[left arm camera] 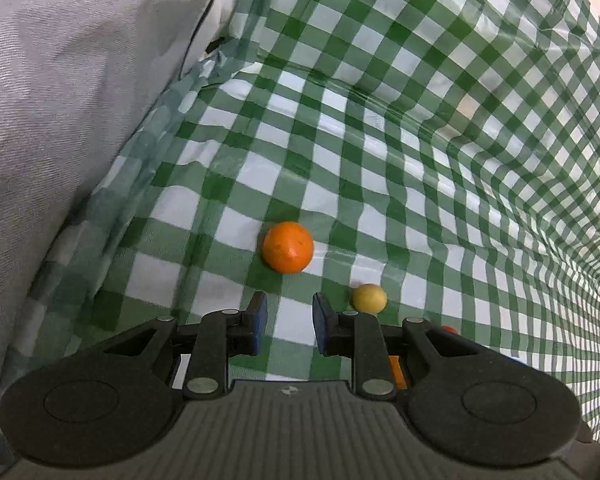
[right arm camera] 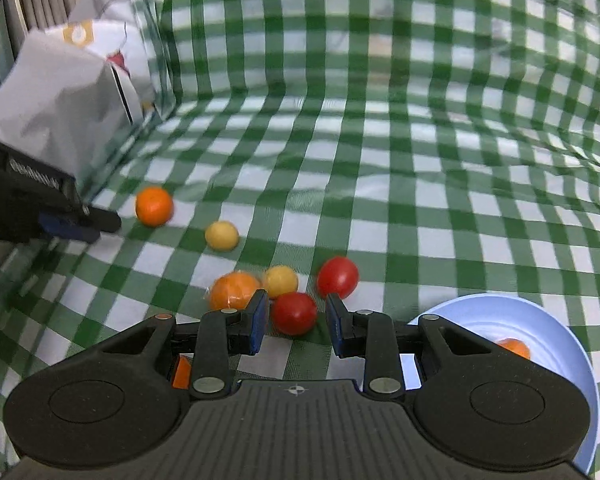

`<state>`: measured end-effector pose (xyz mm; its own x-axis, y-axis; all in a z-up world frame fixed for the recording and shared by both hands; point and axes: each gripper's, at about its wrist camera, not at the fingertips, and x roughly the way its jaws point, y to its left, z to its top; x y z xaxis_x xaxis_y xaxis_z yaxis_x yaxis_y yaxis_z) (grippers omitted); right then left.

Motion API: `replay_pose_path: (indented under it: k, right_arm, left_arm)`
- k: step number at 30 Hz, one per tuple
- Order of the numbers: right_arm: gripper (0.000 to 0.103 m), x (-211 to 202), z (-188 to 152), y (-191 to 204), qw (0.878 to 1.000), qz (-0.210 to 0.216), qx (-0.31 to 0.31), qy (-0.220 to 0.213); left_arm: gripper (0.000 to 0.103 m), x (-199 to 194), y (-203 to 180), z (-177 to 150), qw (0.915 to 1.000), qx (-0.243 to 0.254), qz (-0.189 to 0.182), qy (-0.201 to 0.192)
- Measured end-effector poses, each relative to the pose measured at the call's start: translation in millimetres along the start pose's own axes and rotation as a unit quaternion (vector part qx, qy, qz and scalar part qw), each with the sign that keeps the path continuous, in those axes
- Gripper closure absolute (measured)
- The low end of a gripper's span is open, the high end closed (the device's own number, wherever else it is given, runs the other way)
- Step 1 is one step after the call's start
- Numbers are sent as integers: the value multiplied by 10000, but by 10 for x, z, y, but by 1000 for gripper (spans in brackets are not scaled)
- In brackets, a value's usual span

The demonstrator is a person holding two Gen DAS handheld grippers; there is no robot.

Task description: Organize fruits

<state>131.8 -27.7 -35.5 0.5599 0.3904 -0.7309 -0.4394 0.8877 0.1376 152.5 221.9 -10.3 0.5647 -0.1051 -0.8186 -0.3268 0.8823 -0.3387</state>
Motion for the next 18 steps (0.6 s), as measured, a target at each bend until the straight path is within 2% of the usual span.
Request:
replay_pose_path:
  k: [5,8,10,13,18]
  right_arm:
    - [70,212,28,62,9997,-4,-118,206]
    - [67,287,27,101,9990,-99,-261,345]
    - [68,312,24,100,9987,-104,-300,387]
    - [68,353,9,92,9984,-81,-282,479]
    - [71,416,7,113,9980,-82,-315,534]
  left_arm:
    - [74,108,-156,27,9992,180,-358,40]
    - [64,224,-309,25,9981,398,-454,116]
    - [55,311,-426,12,9972,606,-417,152]
    - [51,459,-605,-12,9944,1022,-237,145]
    - [50,686,-817,-94,9879,1538,-64,200]
